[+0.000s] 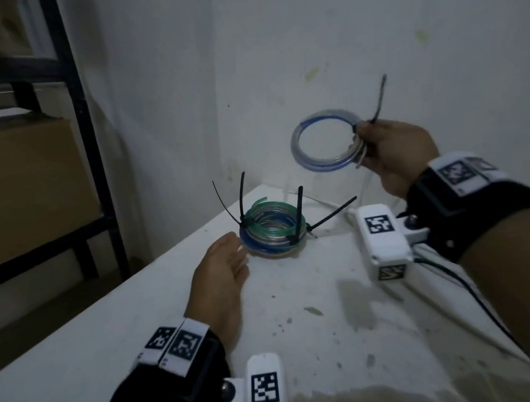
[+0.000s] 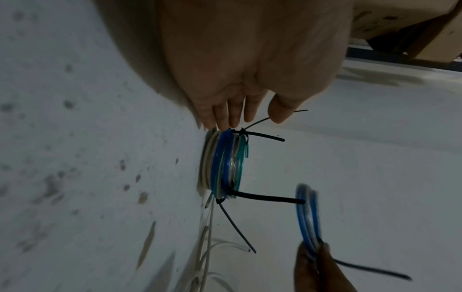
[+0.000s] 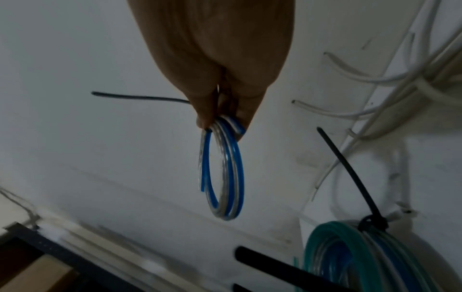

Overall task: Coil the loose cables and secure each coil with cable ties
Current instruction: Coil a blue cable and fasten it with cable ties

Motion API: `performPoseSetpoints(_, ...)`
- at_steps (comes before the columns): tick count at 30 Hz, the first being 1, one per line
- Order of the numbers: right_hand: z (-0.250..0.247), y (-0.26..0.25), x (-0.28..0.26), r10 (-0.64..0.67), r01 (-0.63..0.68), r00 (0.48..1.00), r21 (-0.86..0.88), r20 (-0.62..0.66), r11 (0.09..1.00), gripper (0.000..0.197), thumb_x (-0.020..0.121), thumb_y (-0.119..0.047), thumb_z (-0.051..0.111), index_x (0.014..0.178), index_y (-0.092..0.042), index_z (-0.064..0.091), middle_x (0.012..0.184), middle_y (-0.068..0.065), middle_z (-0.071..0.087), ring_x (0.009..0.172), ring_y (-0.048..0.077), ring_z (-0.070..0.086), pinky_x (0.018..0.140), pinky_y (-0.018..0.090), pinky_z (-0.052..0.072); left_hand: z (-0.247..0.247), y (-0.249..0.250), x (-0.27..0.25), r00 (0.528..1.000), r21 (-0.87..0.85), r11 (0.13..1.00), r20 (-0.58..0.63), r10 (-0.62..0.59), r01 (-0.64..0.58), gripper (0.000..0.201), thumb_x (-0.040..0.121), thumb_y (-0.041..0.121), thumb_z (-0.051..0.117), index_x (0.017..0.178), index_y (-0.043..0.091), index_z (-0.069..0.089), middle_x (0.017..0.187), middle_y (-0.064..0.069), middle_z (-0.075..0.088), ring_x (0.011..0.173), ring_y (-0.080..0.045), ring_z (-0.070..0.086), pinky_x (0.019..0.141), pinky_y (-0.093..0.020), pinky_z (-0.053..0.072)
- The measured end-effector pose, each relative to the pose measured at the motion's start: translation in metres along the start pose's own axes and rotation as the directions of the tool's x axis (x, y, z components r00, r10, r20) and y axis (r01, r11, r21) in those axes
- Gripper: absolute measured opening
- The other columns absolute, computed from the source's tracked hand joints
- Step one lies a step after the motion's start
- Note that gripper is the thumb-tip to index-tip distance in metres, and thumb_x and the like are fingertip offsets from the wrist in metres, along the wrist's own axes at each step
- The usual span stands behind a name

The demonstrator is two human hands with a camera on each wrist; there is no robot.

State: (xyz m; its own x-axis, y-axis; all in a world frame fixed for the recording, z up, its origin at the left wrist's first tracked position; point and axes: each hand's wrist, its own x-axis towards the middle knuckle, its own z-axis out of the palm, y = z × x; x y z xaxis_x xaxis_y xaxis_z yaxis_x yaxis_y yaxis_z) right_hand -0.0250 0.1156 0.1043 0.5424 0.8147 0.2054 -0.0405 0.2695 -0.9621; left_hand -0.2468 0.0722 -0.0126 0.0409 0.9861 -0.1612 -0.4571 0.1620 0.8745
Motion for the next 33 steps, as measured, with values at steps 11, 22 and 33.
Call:
performPoseSetpoints(11, 0.025, 0.073, 0.006, 0.406, -0.368, 0.885, -0.195, 0.226, 0.909, 0.013, 0.090, -0.002, 0.057, 0.080, 0.000, 0.065, 0.074, 0.008, 0.065, 0.058, 0.014, 0.059, 0.055, 0.026, 0.058, 0.002, 0.003, -0.003, 0.989, -0.004, 0.998, 0.134, -0.064, 0.065, 0.035, 0.099, 0.028, 0.039, 0.130, 0.019, 0.054, 0.128, 0.004, 0.059, 0.121, -0.018, 0.051, 0.105, -0.037, 0.037)
performPoseSetpoints(22, 0.039, 0.081, 0.008, 0.230, -0.041, 0.952, -0.664, 0.200, 0.746, 0.015, 0.084, -0.016, 0.067, 0.080, -0.002, 0.069, 0.073, 0.009, 0.063, 0.066, 0.022, 0.054, 0.061, 0.032, 0.047, 0.000, 0.002, -0.003, 0.983, 0.043, 0.997, 0.173, -0.064, 0.058, 0.038, 0.097, 0.034, 0.039, 0.130, 0.020, 0.054, 0.131, 0.005, 0.058, 0.123, -0.020, 0.050, 0.103, -0.039, 0.038)
performPoseSetpoints(33, 0.053, 0.086, 0.009, 0.175, 0.091, 0.966, -0.888, 0.189, 0.452, 0.026, 0.090, -0.025, 0.058, 0.085, -0.002, 0.068, 0.092, 0.014, 0.072, 0.088, 0.028, 0.069, 0.082, 0.035, 0.055, -0.001, 0.000, -0.001, 0.979, 0.056, 0.997, 0.193, -0.066, 0.056, 0.038, 0.095, 0.038, 0.041, 0.127, 0.023, 0.056, 0.129, 0.006, 0.059, 0.121, -0.019, 0.052, 0.103, -0.040, 0.038)
